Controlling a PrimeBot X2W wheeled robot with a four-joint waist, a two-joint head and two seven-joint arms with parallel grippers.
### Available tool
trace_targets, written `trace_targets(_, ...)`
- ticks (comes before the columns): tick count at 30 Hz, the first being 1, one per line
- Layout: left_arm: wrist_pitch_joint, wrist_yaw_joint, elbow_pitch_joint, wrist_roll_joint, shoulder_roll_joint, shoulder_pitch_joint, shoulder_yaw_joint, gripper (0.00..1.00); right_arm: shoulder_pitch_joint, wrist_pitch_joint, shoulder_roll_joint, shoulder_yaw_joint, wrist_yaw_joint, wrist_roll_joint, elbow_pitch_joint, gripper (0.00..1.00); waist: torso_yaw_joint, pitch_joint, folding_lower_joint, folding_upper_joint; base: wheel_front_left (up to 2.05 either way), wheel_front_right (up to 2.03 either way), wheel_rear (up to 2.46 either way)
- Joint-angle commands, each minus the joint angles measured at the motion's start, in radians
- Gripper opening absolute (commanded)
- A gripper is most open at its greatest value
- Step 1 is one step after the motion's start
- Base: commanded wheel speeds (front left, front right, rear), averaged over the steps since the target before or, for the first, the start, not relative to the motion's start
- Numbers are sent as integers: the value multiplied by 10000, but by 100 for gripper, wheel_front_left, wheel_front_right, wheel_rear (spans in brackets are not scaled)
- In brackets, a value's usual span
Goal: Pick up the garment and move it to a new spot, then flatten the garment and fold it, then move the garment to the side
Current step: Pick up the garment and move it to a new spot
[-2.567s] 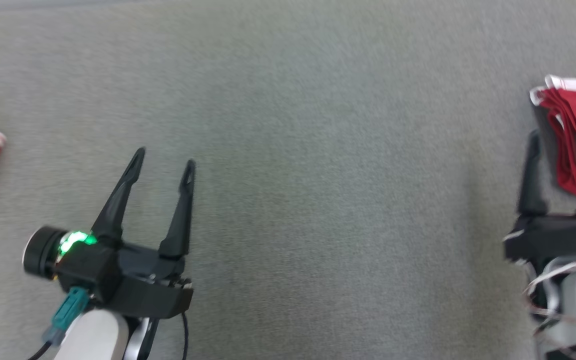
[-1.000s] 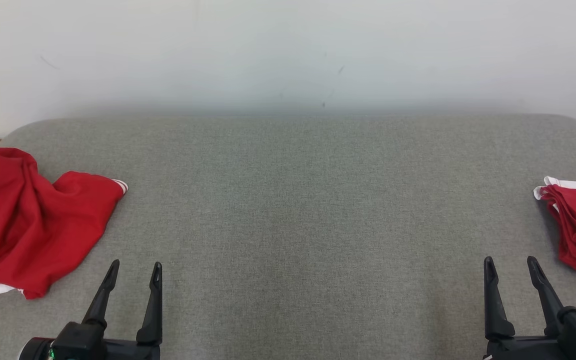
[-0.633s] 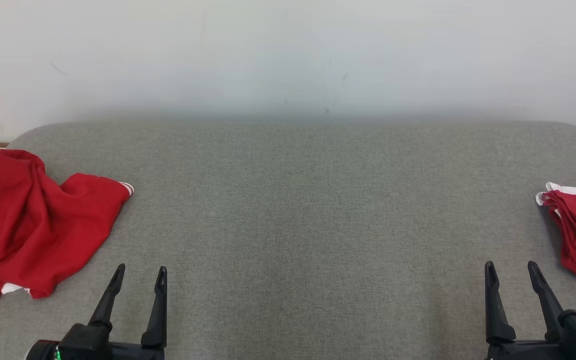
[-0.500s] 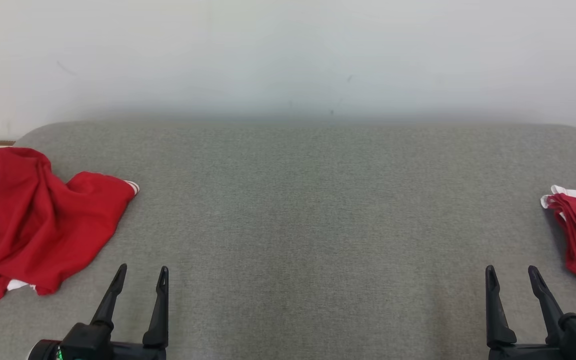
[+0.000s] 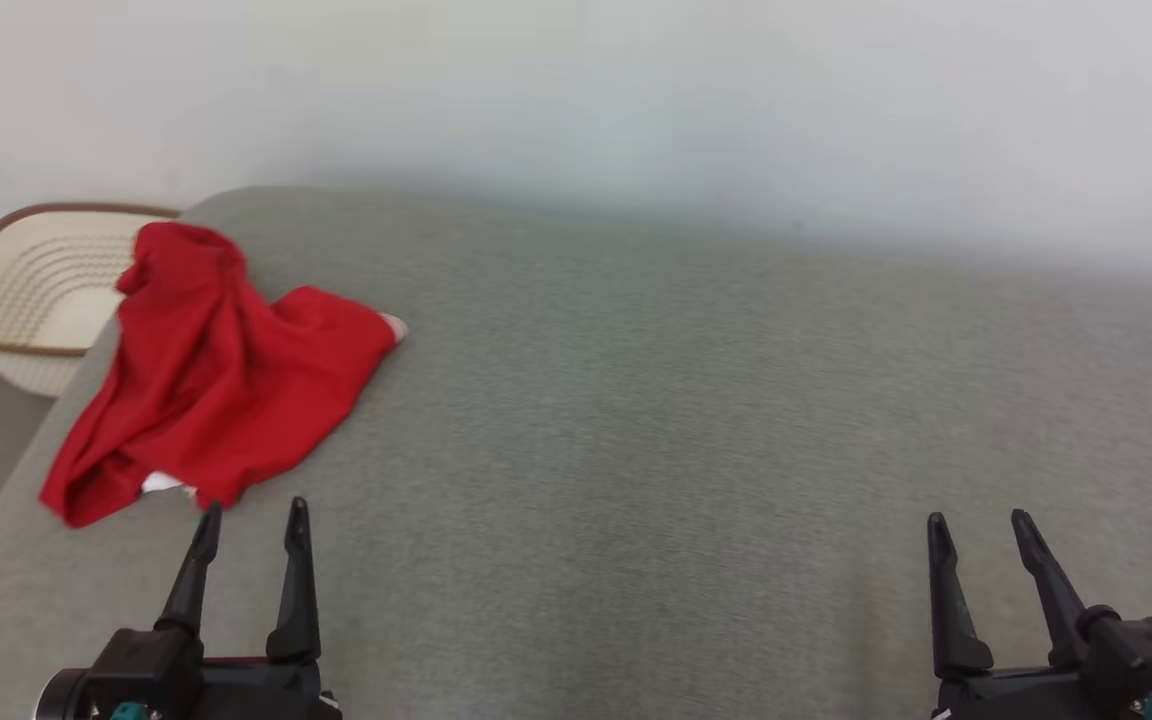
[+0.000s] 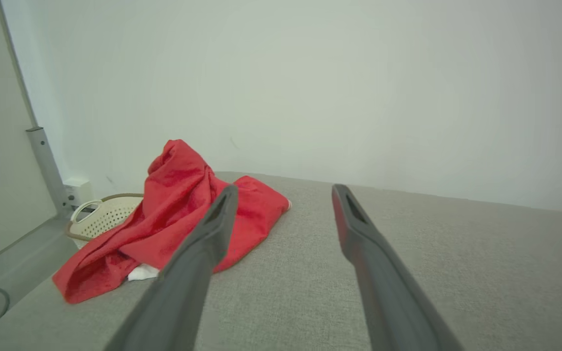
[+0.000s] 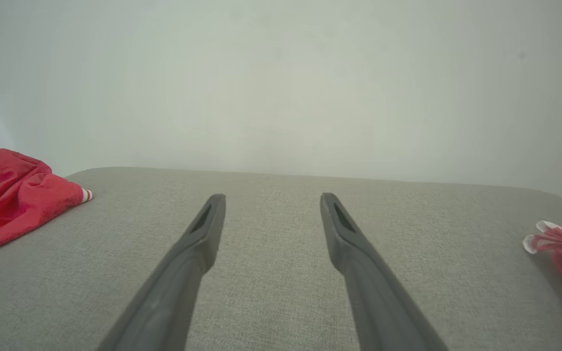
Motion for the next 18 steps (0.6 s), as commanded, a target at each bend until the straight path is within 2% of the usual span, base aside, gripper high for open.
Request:
trace_targets(1, -35, 36, -59, -20, -76, 97, 139, 100, -85, -52, -17, 71, -11, 74, 47, 100, 972, 68, -1, -1, 0, 0, 0)
trace_targets(10, -35, -137, -4, 37, -439, 405, 639, 100, -97, 10, -76, 330, -11, 201, 256, 100, 2201, -59, -1, -1, 0, 0, 0)
trace_targets(18, -35, -310, 59, 250, -596, 527, 863, 100, -161, 28, -77, 483, -11, 177, 389, 100, 2453, -5, -1, -1, 0, 0, 0)
